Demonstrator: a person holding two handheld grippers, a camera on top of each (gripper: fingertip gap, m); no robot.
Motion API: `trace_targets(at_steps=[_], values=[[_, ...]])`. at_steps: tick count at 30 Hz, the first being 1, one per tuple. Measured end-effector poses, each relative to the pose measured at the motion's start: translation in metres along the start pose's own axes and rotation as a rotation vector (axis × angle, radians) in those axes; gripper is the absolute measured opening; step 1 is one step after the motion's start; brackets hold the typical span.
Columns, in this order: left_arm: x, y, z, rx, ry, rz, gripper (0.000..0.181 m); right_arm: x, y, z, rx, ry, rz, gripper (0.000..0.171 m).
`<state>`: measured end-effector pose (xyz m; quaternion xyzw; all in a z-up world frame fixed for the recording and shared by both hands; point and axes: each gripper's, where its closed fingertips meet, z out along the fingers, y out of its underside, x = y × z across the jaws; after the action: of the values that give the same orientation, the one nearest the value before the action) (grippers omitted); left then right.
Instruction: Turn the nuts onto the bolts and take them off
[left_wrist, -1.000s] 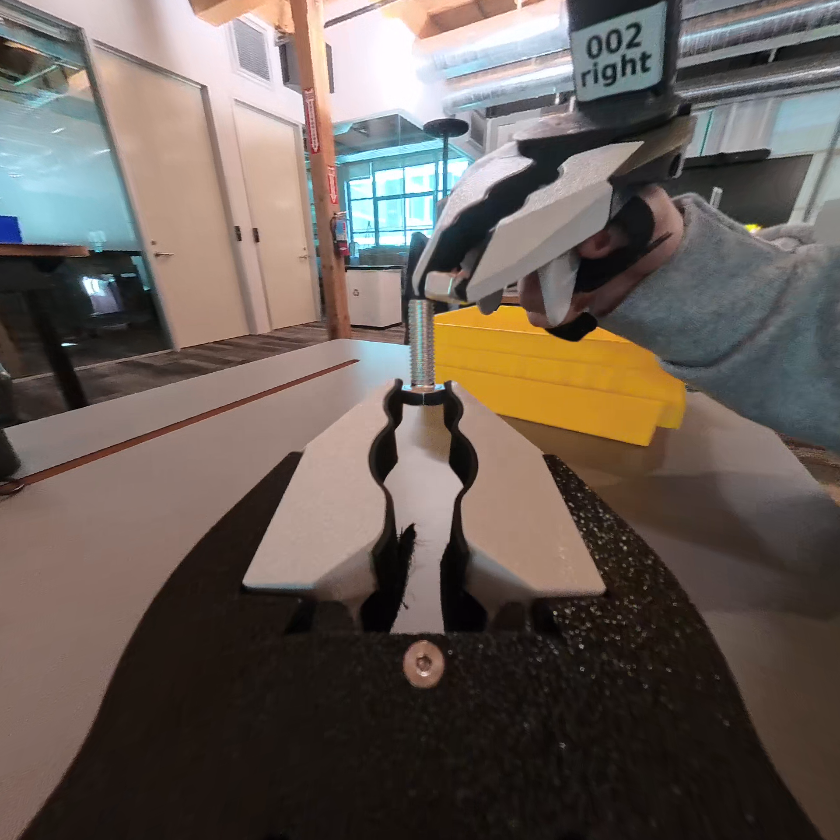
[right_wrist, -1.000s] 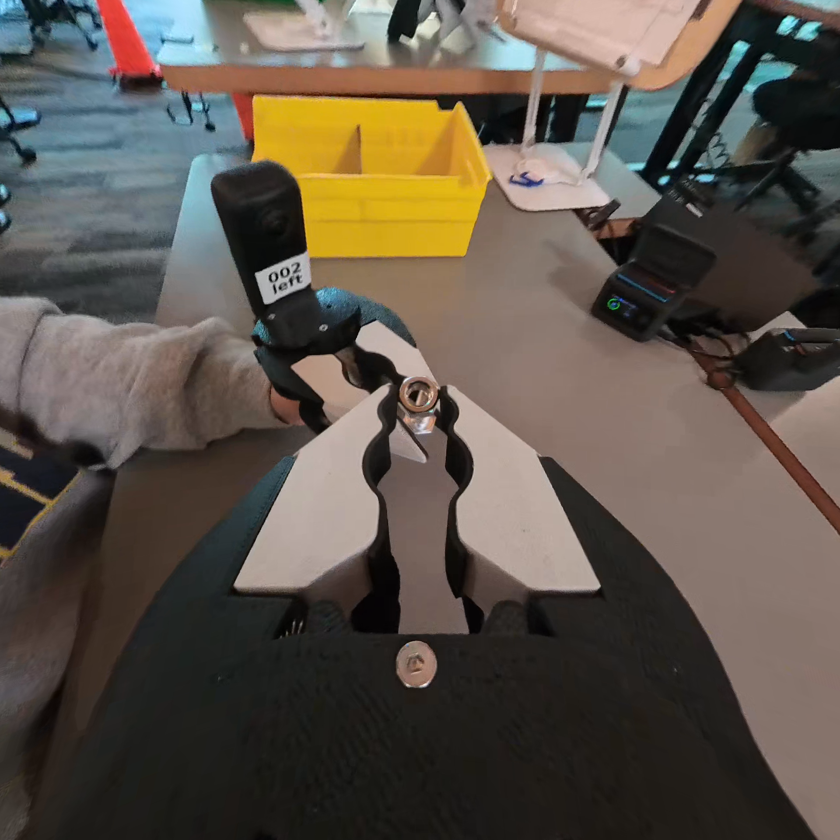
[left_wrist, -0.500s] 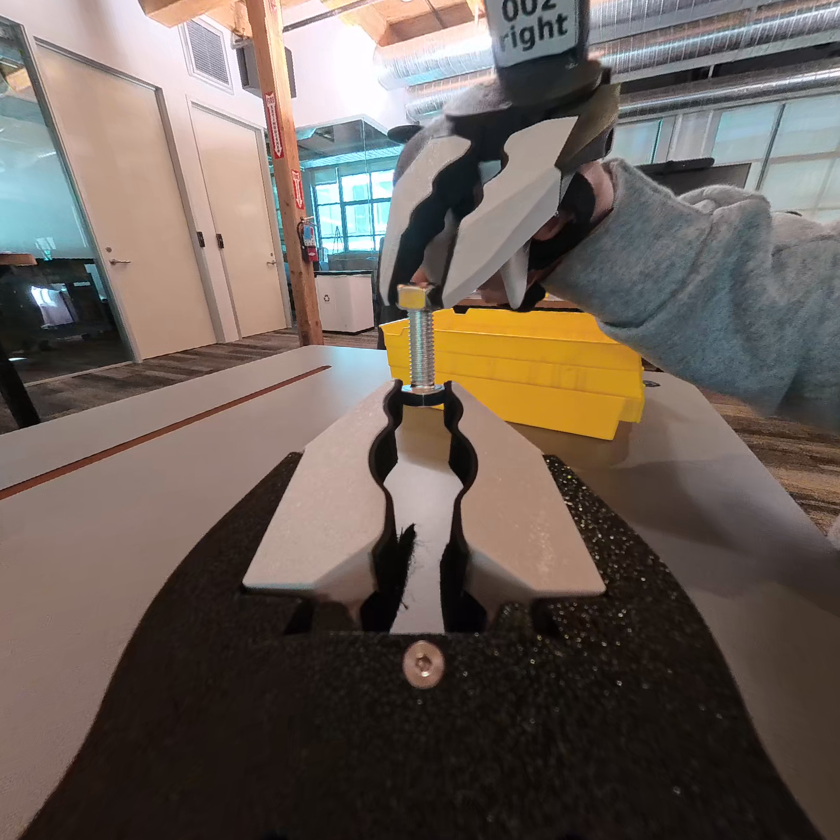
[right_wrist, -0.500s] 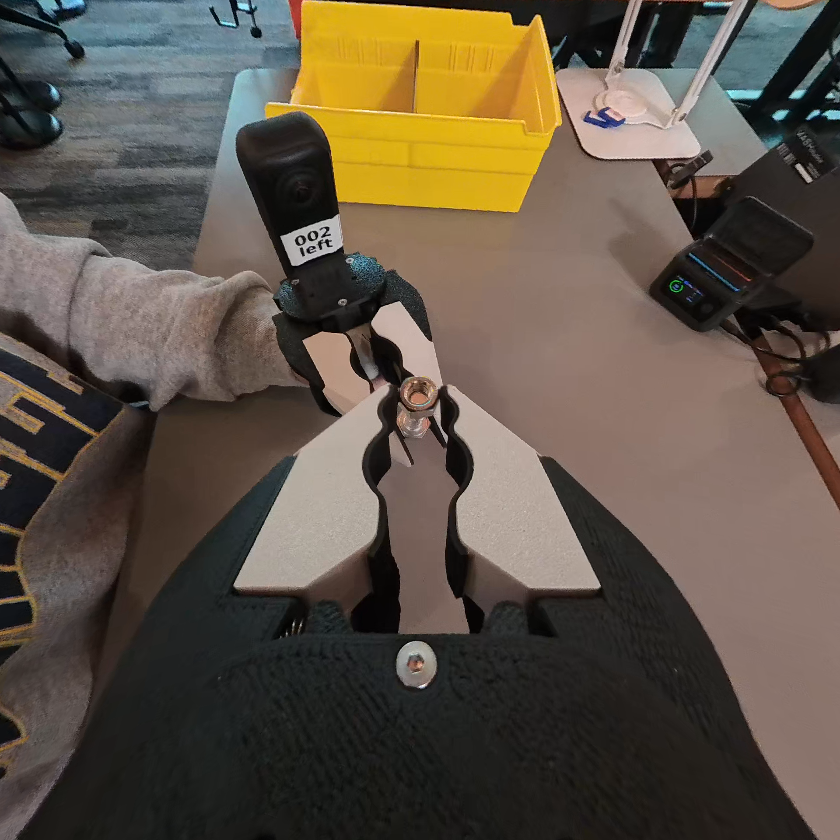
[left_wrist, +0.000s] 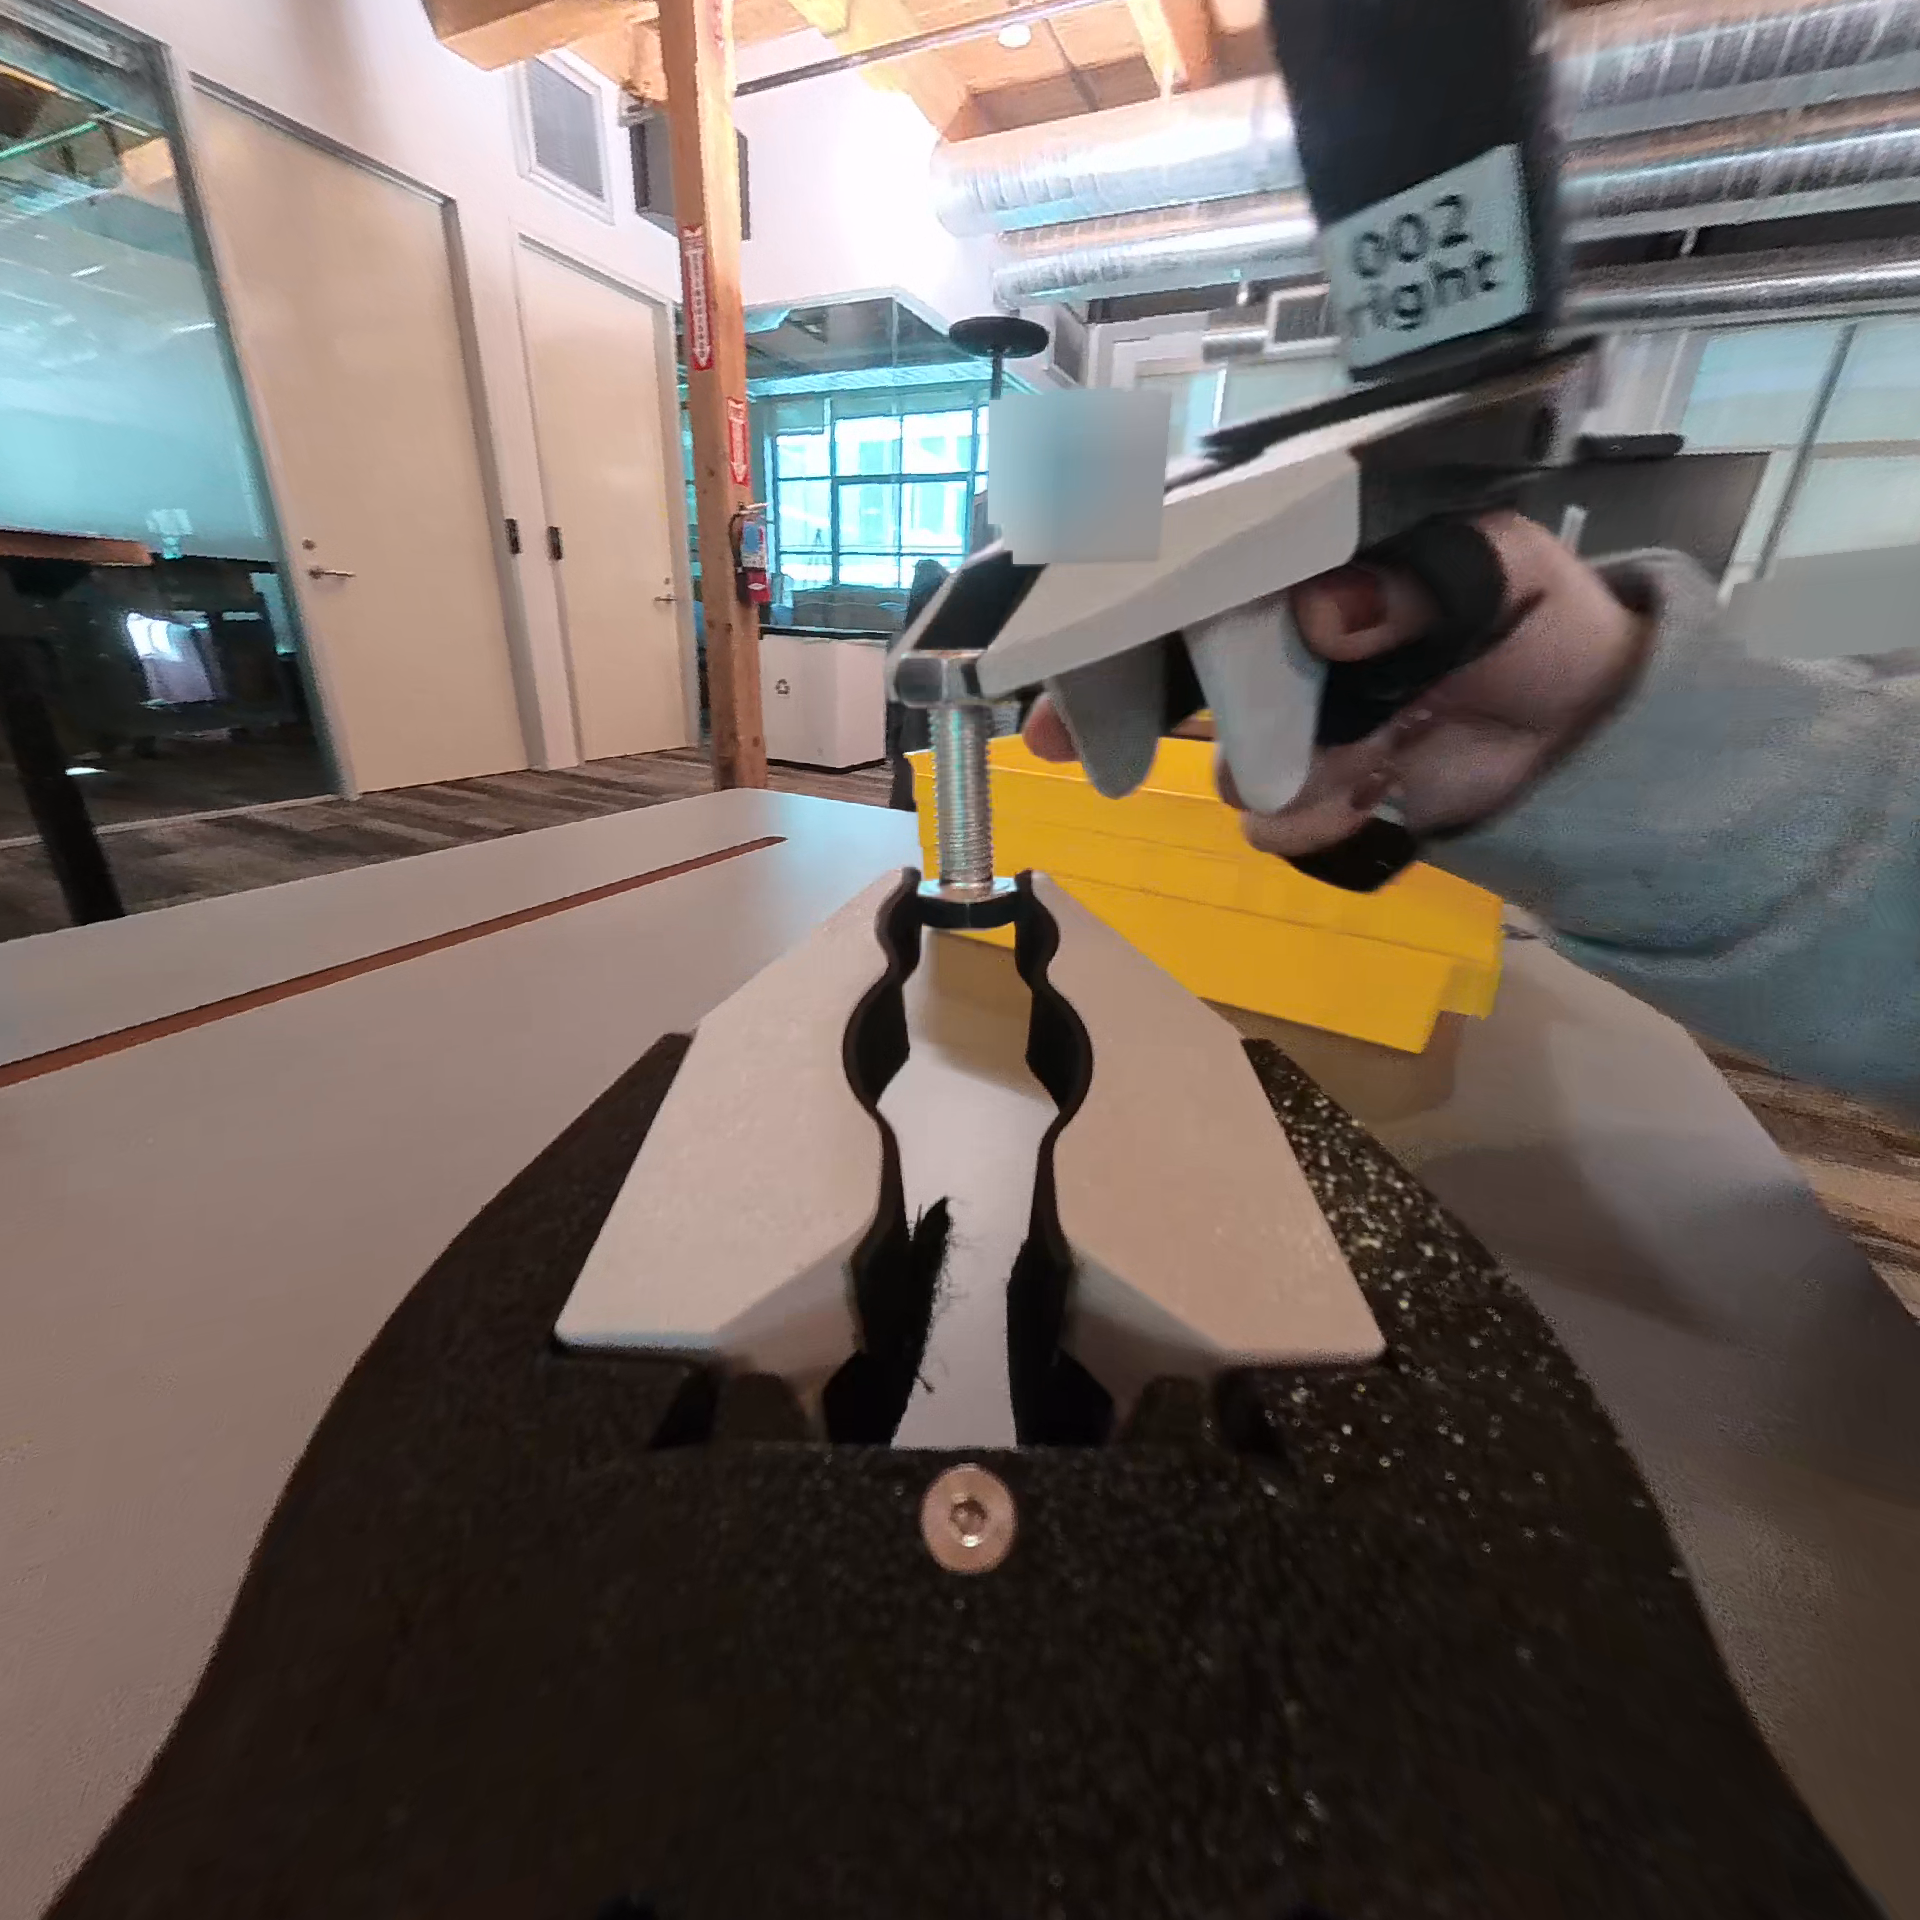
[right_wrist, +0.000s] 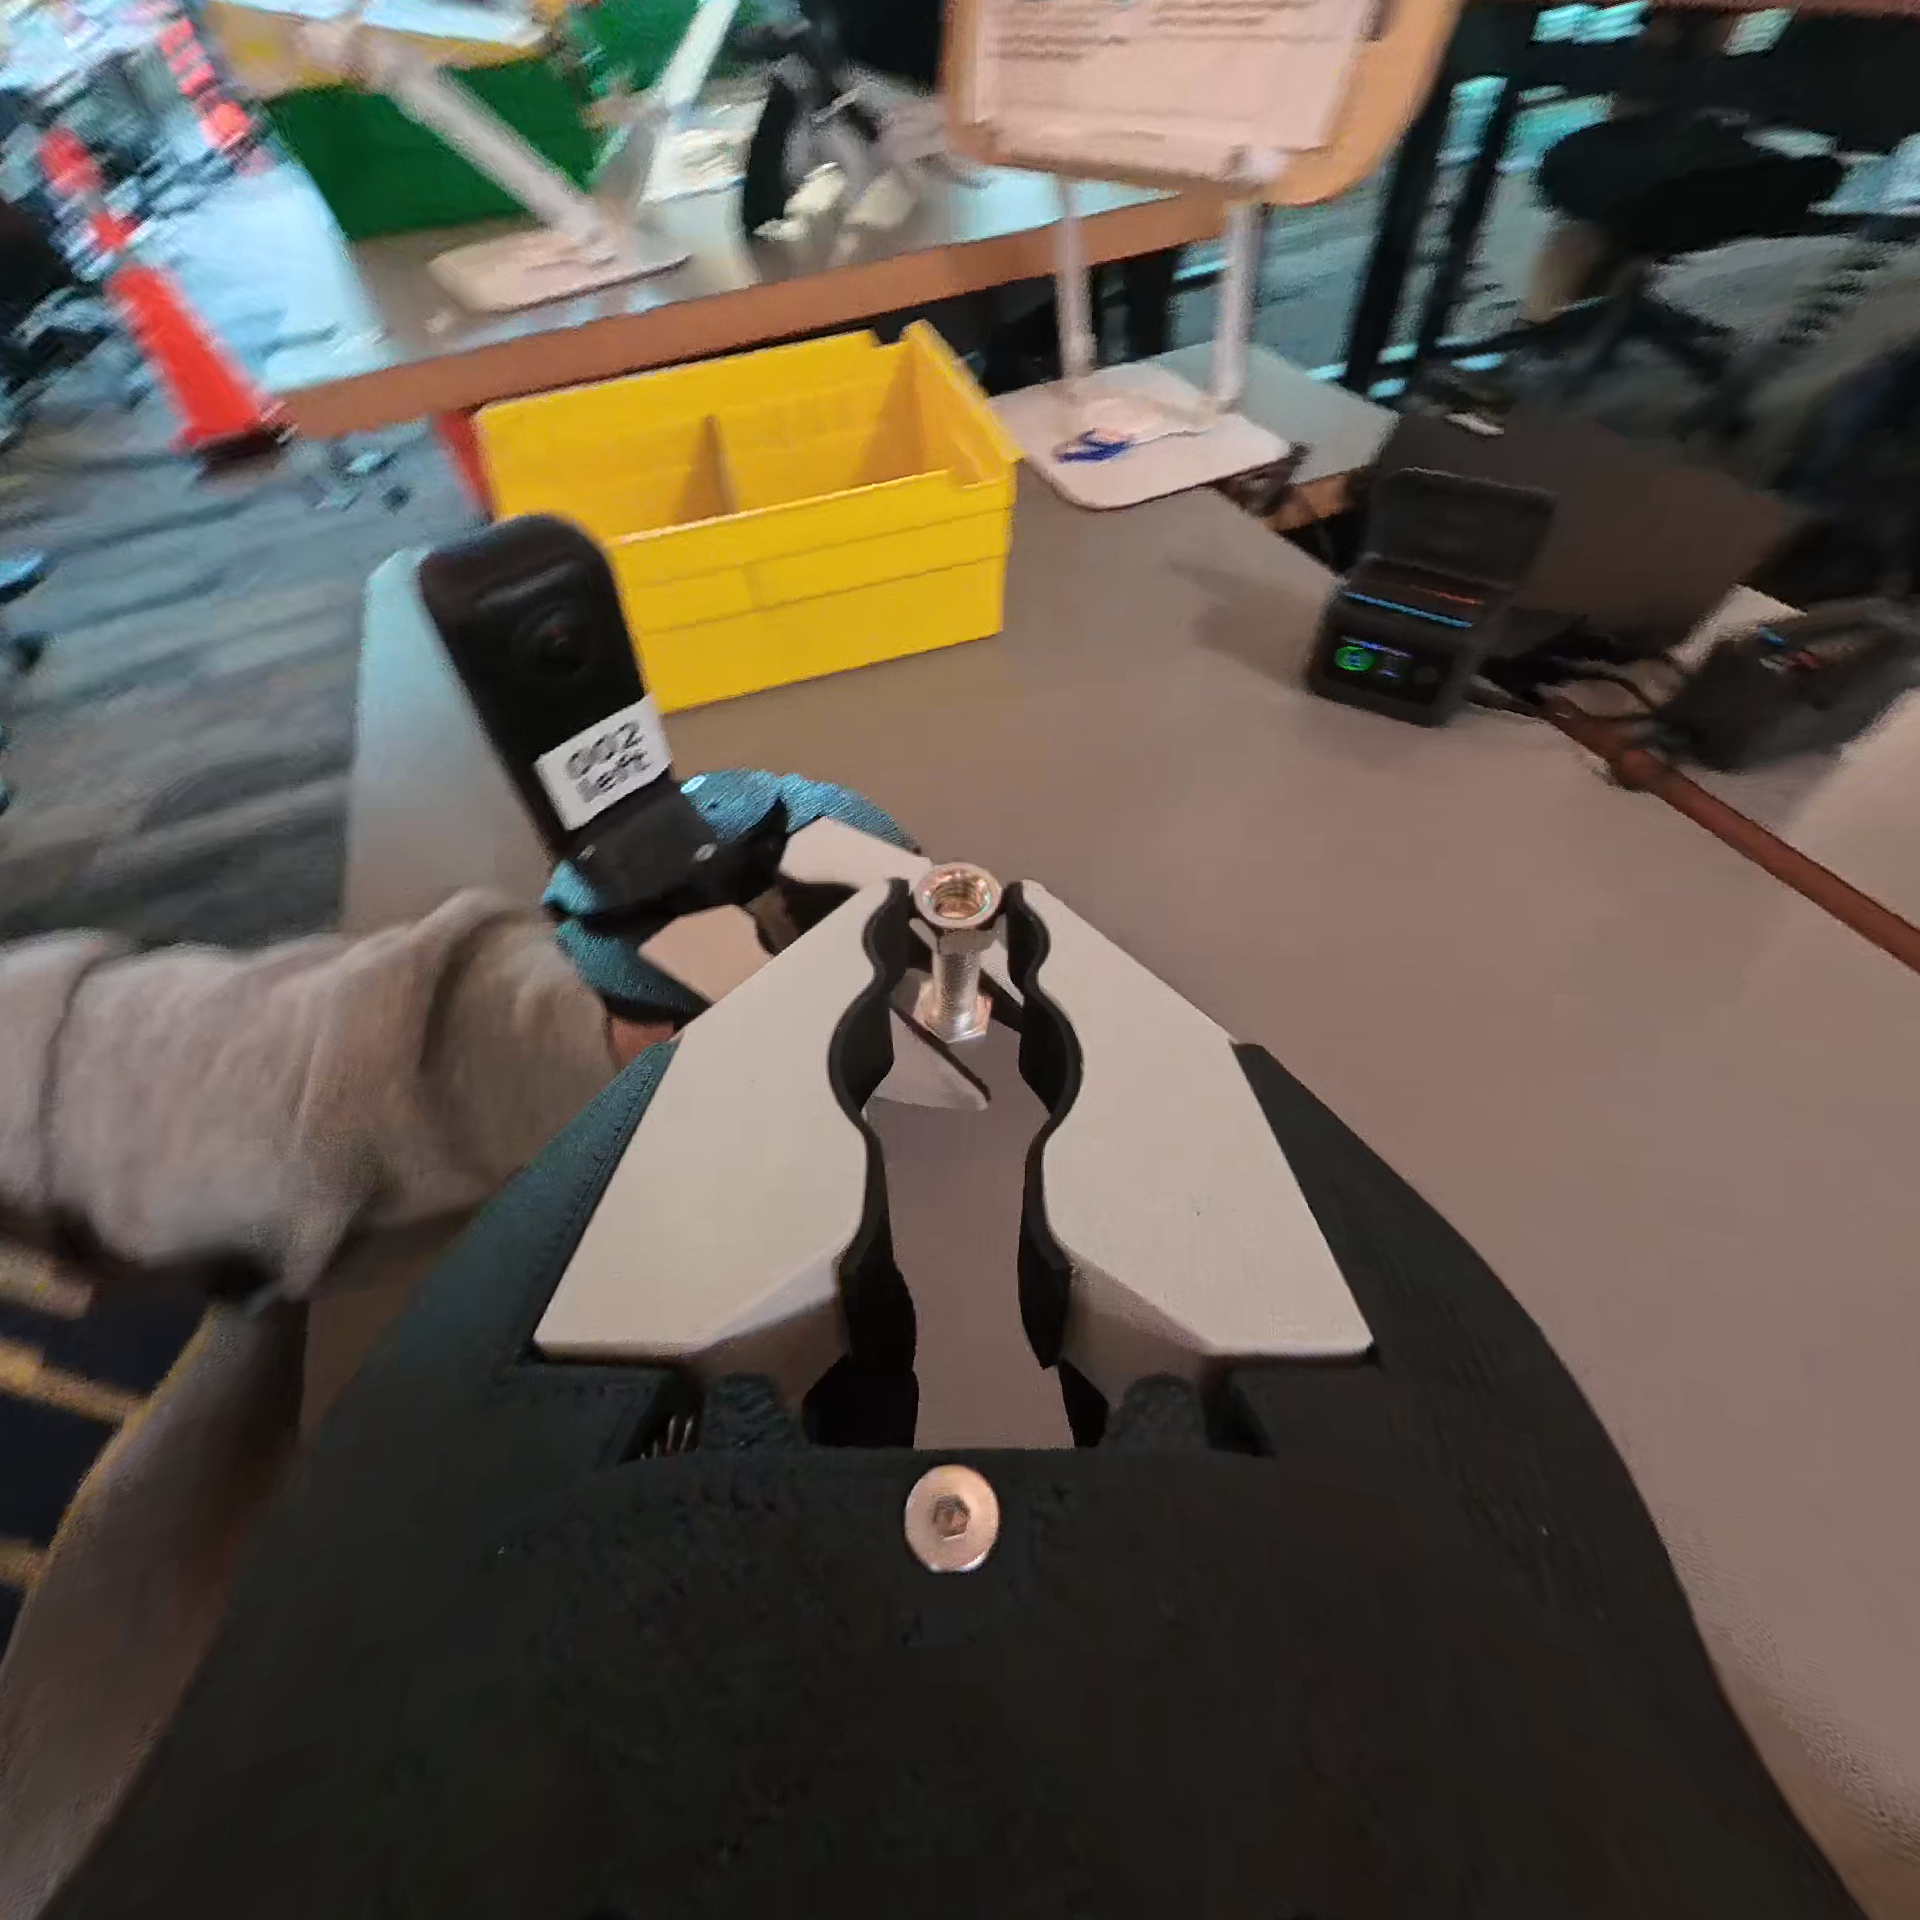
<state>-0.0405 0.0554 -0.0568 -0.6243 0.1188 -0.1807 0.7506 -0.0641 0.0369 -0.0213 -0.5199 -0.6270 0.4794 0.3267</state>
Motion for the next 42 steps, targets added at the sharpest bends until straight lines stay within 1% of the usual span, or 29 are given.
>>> trace_targets(at_steps=[3,6,7,8,9,11,15,17,19,21,23,25,27,29,31,32,33,35,36,37,39,41,42], values=[[-0.002,0.003,0.001,-0.023,-0.030,0.022,0.016,0.005,0.002,-0.001,0.079,0.213,0.041,0.018],[-0.001,0.003,0.002,-0.023,-0.026,0.028,0.016,0.006,0.003,-0.001,0.113,0.317,-0.038,0.018],[-0.001,0.004,0.002,-0.026,-0.025,0.028,0.016,0.005,0.003,0.000,0.124,0.317,-0.055,0.033],[-0.001,0.004,0.002,-0.028,-0.022,0.029,0.016,0.002,0.002,0.002,0.142,0.288,-0.055,0.051],[0.000,0.004,0.002,-0.029,-0.017,0.031,0.016,-0.002,-0.001,0.002,0.175,0.238,-0.047,0.060],[0.003,0.005,0.003,-0.030,0.001,0.035,0.016,-0.007,-0.007,0.001,0.234,0.172,-0.031,0.065],[0.011,0.003,0.003,-0.020,0.050,0.026,0.016,-0.016,-0.007,0.008,0.257,0.051,-0.016,0.078],[0.008,0.003,0.003,-0.016,0.038,0.018,0.016,-0.023,-0.005,0.008,0.260,0.001,-0.022,0.078],[-0.001,-0.001,-0.001,0.009,0.003,-0.019,0.016,-0.027,-0.002,0.001,0.265,0.000,-0.048,0.075],[-0.011,-0.005,-0.006,0.031,-0.027,-0.056,0.016,-0.026,0.000,-0.008,0.300,0.012,-0.057,0.067],[-0.007,-0.007,-0.006,0.039,0.003,-0.060,0.015,-0.025,-0.003,-0.007,0.328,0.008,-0.052,0.072],[0.006,-0.004,-0.001,0.019,0.071,-0.046,0.016,-0.026,-0.007,0.001,0.326,-0.015,-0.069,0.084],[0.017,0.000,0.003,-0.006,0.120,-0.042,0.016,-0.028,-0.009,0.009,0.325,-0.044,-0.088,0.085],[0.014,0.001,0.003,-0.010,0.107,-0.045,0.016,-0.032,-0.001,0.014,0.284,-0.086,-0.077,0.082],[0.002,-0.005,-0.004,0.020,0.059,-0.074,0.016,-0.032,0.009,0.003,0.282,-0.093,-0.069,0.079],[-0.006,-0.008,-0.008,0.040,0.039,-0.100,0.016,-0.031,0.012,-0.005,0.300,-0.093,-0.066,0.065],[-0.007,-0.010,-0.010,0.052,0.045,-0.113,0.016,-0.028,0.012,-0.010,0.329,-0.085,-0.056,0.060],[0.003,-0.006,-0.005,0.024,0.091,-0.094,0.016,-0.026,0.007,-0.011,0.360,-0.089,-0.056,0.060],[0.012,-0.002,-0.001,0.001,0.128,-0.083,0.016,-0.026,0.003,-0.006,0.360,-0.097,-0.060,0.063],[0.021,0.002,0.003,-0.020,0.164,-0.075,0.016,-0.027,-0.002,0.000,0.360,-0.102,-0.070,0.070],[0.031,0.005,0.006,-0.039,0.215,-0.073,0.016,-0.031,-0.006,0.011,0.347,-0.139,-0.076,0.072],[0.026,0.002,0.003,-0.021,0.199,-0.083,0.016,-0.036,0.000,0.012,0.316,-0.191,-0.042,0.072],[0.019,-0.002,-0.001,-0.002,0.170,-0.094,0.016,-0.036,0.003,0.006,0.317,-0.194,-0.033,0.070]])
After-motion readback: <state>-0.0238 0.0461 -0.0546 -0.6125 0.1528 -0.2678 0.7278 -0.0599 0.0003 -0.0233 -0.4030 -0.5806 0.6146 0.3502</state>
